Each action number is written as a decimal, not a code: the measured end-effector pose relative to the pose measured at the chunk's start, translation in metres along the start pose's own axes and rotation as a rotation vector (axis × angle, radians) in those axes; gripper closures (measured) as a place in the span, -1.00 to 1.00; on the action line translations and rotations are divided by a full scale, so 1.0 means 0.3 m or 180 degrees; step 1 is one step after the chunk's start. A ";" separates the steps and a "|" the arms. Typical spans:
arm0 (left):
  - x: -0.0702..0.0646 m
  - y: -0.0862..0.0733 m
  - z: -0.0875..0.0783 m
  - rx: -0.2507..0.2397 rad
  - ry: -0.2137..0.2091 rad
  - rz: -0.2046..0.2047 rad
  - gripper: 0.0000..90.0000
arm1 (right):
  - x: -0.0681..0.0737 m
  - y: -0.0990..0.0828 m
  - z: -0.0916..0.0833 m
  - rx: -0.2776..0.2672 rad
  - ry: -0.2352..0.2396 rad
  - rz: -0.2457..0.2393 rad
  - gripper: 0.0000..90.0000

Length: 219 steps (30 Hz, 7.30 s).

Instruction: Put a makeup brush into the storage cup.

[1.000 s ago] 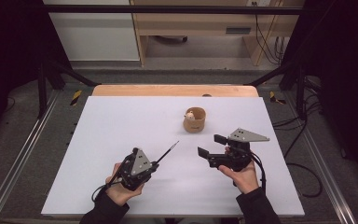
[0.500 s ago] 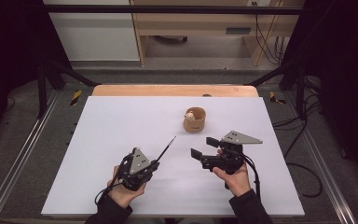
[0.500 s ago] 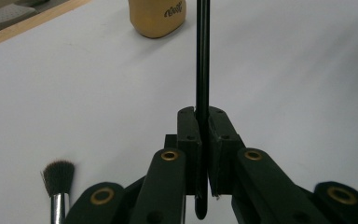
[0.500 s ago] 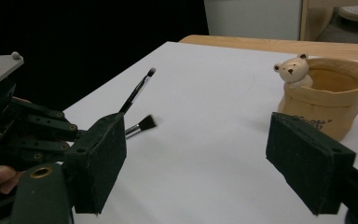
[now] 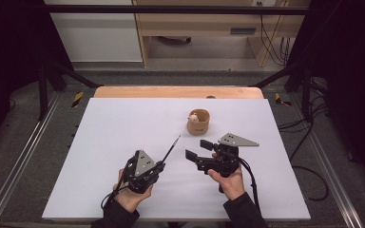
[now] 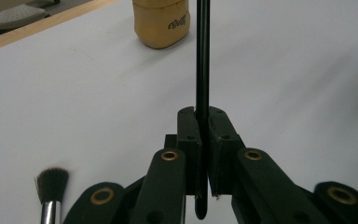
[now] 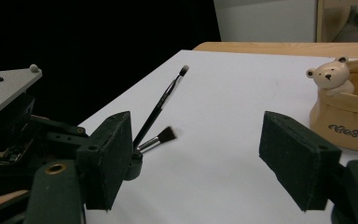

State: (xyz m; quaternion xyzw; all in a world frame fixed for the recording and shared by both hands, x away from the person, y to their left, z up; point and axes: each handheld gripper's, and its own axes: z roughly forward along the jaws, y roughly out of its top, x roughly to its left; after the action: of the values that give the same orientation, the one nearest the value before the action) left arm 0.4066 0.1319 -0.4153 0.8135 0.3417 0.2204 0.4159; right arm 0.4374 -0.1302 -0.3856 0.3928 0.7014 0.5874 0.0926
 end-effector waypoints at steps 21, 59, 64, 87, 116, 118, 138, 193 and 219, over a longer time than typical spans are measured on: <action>-0.039 0.017 0.023 -0.0073 0.0026 -0.0157 0.88 | 0.037 -0.012 0.065 -0.0093 0.0160 0.0267 -0.14; -0.101 0.036 0.032 -0.0176 -0.0022 -0.0189 0.88 | 0.023 -0.027 0.099 -0.0069 0.0315 0.0660 0.67; -0.104 0.035 0.032 -0.0182 -0.0033 -0.0190 0.88 | 0.022 -0.026 0.097 -0.0070 0.0329 0.0676 0.79; -0.090 0.035 0.020 -0.0245 -0.0090 -0.0127 0.43 | 0.018 -0.017 0.068 -0.0140 0.0424 0.0513 0.89; 0.092 -0.011 -0.095 -0.0424 -0.0068 -0.0126 -0.56 | -0.020 0.001 -0.004 -0.0171 0.0090 0.0200 0.90; 0.107 -0.016 -0.102 -0.0421 -0.0074 -0.0156 -0.59 | -0.024 0.003 -0.010 -0.0183 0.0071 0.0179 0.89; 0.228 -0.073 -0.171 -0.0426 0.0139 -0.0289 -0.80 | -0.056 0.027 -0.044 -0.0202 -0.0157 0.0064 0.89; 0.399 -0.152 -0.247 -0.0439 0.0408 -0.0426 -0.82 | -0.138 0.202 0.021 -0.0311 -0.0876 -0.0310 0.89; 0.409 -0.160 -0.253 -0.0453 0.0438 -0.0438 -0.82 | -0.236 0.267 0.132 -0.0313 -0.1144 -0.0319 0.89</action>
State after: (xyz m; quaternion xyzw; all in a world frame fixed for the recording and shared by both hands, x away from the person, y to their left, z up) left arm 0.4222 0.2827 -0.4036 0.7395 0.4079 0.2703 0.4623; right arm 0.5441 -0.1470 -0.3490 0.4510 0.6627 0.5361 0.2646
